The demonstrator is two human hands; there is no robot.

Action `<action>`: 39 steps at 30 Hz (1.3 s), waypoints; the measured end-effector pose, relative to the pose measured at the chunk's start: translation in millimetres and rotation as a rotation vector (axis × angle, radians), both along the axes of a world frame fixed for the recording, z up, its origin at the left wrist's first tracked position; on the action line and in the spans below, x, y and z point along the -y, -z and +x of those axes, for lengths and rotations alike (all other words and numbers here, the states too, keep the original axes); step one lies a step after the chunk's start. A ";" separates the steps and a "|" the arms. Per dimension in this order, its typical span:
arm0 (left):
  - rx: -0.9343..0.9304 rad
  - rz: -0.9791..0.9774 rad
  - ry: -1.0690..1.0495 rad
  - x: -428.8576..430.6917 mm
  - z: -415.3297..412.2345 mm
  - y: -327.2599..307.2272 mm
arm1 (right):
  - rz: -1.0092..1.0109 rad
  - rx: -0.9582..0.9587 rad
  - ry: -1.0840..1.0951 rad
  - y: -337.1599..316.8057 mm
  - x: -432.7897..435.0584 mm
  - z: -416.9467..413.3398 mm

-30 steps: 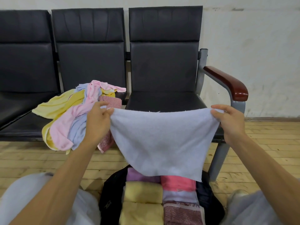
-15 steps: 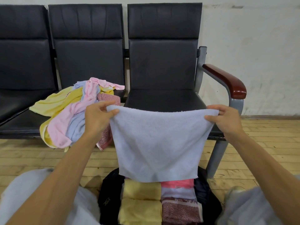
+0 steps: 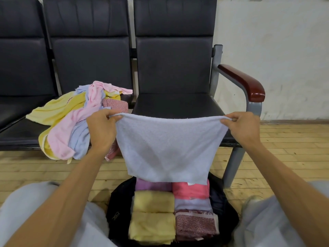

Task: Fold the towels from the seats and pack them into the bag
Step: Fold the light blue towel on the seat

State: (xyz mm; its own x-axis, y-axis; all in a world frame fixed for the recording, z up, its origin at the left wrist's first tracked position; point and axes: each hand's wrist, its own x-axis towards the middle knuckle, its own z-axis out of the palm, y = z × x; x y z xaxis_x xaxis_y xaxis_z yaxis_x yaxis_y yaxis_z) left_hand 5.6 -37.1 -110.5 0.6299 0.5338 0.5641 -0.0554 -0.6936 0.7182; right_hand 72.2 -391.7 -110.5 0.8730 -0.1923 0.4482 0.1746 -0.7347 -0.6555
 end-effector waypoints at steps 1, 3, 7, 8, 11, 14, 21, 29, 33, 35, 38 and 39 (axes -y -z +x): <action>-0.006 0.013 -0.009 -1.5 1.2 1.3 | -0.011 -0.012 -0.003 1.1 0.8 0.2; -0.018 0.043 -0.031 -3.1 2.1 3.1 | -0.044 -0.023 0.004 3.1 2.2 0.7; -0.044 0.015 -0.026 0.9 0.1 1.5 | 0.027 -0.025 -0.009 1.5 -0.5 2.2; -0.048 -0.002 0.008 0.8 1.0 0.9 | 0.058 -0.043 -0.026 1.2 -3.2 2.8; -0.074 -0.055 0.092 -1.2 5.6 -2.8 | 0.108 -0.120 -0.099 2.8 -9.4 7.8; -0.126 -0.060 0.108 -4.5 13.0 -8.5 | 0.039 -0.146 -0.144 1.4 -7.4 17.8; -0.154 -0.072 0.130 -5.2 37.8 -26.3 | 0.062 -0.110 -0.073 -13.3 -4.3 39.9; -0.105 -0.118 0.108 -10.4 74.2 -24.3 | 0.216 -0.044 -0.012 -20.0 -15.5 73.1; -0.084 -0.251 0.134 -12.8 96.9 -20.9 | 0.261 -0.015 -0.006 -18.9 -26.6 97.0; -0.095 -0.319 0.148 -14.2 110.6 -19.6 | 0.259 -0.032 0.002 -16.9 -31.9 113.0; -0.165 -0.310 0.153 -15.4 133.2 -17.1 | 0.168 -0.051 0.032 -12.9 -40.0 138.3; -0.174 -0.319 0.157 -15.3 141.7 -16.2 | 0.113 -0.046 0.038 -10.9 -42.3 146.5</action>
State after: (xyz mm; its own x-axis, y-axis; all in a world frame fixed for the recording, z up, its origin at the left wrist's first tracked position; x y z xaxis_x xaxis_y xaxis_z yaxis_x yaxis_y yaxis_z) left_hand 147.2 -21.8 -94.4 0.7893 0.5548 0.2630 -0.0014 -0.4268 0.9043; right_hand 218.7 -349.5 -99.6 0.8832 -0.2729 0.3814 0.1158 -0.6612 -0.7412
